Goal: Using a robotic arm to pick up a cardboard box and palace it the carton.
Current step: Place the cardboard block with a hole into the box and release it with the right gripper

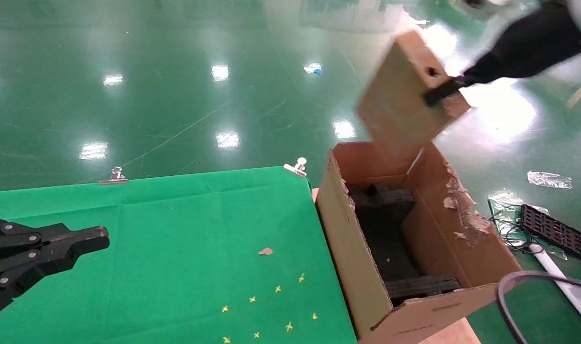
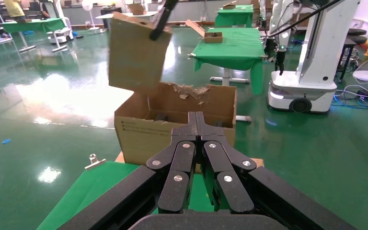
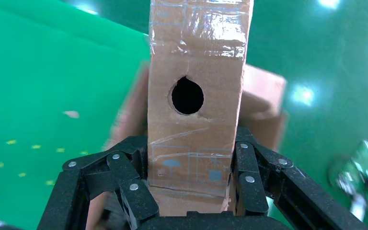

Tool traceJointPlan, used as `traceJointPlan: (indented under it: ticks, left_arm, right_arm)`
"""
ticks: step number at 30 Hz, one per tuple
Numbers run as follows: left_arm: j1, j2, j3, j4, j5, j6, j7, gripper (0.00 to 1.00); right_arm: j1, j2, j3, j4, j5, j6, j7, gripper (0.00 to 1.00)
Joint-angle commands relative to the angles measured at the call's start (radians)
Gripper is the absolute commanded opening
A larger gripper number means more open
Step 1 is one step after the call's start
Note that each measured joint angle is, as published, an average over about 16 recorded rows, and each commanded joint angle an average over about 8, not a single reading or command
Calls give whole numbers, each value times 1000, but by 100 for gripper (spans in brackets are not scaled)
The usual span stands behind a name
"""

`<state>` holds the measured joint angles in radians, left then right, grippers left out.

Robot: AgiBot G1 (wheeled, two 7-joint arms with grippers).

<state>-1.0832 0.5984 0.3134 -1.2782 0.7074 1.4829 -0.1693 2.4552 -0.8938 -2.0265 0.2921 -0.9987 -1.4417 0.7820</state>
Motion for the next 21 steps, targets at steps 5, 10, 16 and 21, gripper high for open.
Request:
traceJointPlan:
  ticks: [5, 10, 16, 21]
  left_arm:
    - [0, 0, 0, 0, 0, 0, 0, 0]
    - [0, 0, 0, 0, 0, 0, 0, 54]
    - [0, 0, 1, 0, 0, 0, 0, 100]
    - [0, 0, 1, 0, -1, 0, 0, 100]
  right_arm:
    - [-33, 54, -27, -34, -30, -7, 23, 0]
    - [-107, 86, -34, -55, -24, -9, 40, 0]
    - [-202, 97, -36, -91, -11, -1, 62, 0]
    - [-257, 88, -41, -130, -13, 18, 75, 0]
